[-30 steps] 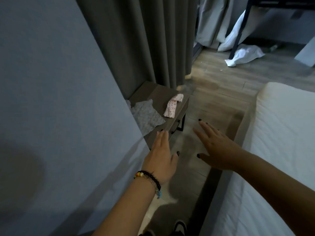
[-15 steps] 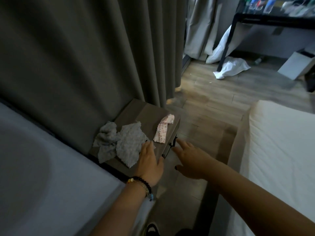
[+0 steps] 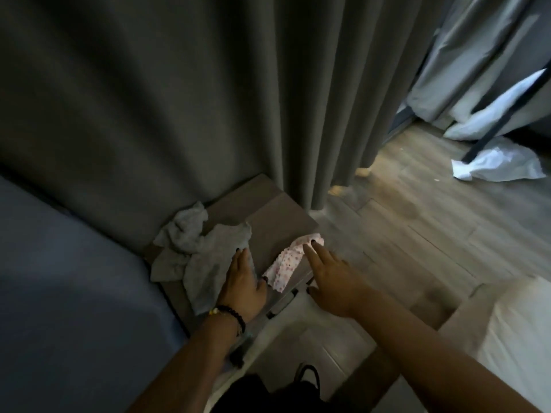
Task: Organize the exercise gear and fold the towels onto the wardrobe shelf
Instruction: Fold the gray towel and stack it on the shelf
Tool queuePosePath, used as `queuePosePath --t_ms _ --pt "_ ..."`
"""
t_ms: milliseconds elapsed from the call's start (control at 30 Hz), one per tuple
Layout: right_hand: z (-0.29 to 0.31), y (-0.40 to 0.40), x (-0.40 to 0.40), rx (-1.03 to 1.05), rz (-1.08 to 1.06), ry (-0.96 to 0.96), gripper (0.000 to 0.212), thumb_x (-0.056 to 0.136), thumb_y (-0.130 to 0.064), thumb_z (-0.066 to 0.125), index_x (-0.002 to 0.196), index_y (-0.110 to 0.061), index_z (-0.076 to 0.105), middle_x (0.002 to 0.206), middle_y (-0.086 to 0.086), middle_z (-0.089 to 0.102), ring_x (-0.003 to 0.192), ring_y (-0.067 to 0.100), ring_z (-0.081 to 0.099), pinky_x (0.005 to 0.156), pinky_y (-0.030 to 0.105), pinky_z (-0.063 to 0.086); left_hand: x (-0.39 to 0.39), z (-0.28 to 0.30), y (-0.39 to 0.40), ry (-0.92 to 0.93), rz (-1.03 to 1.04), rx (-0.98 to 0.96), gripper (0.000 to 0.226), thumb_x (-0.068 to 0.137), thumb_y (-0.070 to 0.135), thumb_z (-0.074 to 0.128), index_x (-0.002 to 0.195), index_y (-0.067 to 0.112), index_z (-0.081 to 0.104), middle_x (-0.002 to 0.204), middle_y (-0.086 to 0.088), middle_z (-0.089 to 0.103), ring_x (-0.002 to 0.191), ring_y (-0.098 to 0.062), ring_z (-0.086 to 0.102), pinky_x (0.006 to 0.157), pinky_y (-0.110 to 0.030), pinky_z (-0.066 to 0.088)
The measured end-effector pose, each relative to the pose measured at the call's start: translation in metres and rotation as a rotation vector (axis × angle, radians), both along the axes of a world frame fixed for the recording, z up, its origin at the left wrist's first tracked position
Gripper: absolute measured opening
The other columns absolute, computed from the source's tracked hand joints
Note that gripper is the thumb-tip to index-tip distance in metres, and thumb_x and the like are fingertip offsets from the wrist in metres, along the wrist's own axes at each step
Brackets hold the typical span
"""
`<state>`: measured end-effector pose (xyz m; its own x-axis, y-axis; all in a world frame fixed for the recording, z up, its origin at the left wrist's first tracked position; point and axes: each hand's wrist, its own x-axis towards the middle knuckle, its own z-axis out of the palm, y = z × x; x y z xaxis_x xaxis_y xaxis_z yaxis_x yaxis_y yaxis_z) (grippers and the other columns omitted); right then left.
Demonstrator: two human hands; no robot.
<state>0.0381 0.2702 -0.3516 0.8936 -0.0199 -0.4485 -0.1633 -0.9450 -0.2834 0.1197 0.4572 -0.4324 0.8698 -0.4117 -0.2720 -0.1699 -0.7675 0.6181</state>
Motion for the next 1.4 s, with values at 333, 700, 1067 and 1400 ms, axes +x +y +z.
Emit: queuePosePath --t_ms 333,700,1067,1400 --pt "-0.082 -0.025 0.045 0.111 0.109 0.148 0.082 0.096 -0.035 0.051 0.153 -0.019 -0.004 0.161 0.008 -0.007 0.148 0.026 0.006 0.117 0.035 0.018 0.014 -0.111 0.003 0.406 0.462 0.074 0.065 0.083 0.007 0.06 0.143 0.005 0.034 0.144 -0.015 0.043 0.132 -0.029 0.042 0.111 -0.039 0.036" --pt "-0.128 -0.012 0.078 0.19 0.206 0.289 0.076 0.096 -0.039 0.051 0.153 -0.024 0.003 0.161 0.003 -0.008 0.146 0.025 0.014 0.114 0.036 0.026 0.032 -0.162 0.014 0.249 0.43 0.451 0.028 0.089 0.017 0.055 0.117 0.013 0.053 0.122 -0.013 0.048 0.11 -0.031 0.052 0.094 -0.04 0.045" --pt "-0.083 -0.005 0.126 0.25 0.231 0.177 0.073 0.095 -0.031 0.054 0.153 -0.02 0.012 0.161 0.005 0.002 0.137 0.026 0.037 0.109 0.035 0.036 0.05 -0.07 0.029 0.112 0.759 -0.172 0.023 0.091 0.006 0.058 0.083 0.027 0.056 0.088 0.0 0.065 0.083 -0.017 0.062 0.075 -0.029 0.049" --pt "-0.016 0.036 0.172 0.441 0.314 -0.122 0.103 0.078 -0.04 0.075 0.152 -0.022 0.006 0.157 -0.002 0.013 0.132 0.016 0.038 0.103 0.022 0.034 0.067 0.054 0.051 0.022 0.64 -0.585 0.017 0.087 0.004 0.065 0.09 0.021 0.063 0.083 0.002 0.071 0.082 -0.009 0.067 0.072 -0.019 0.052"
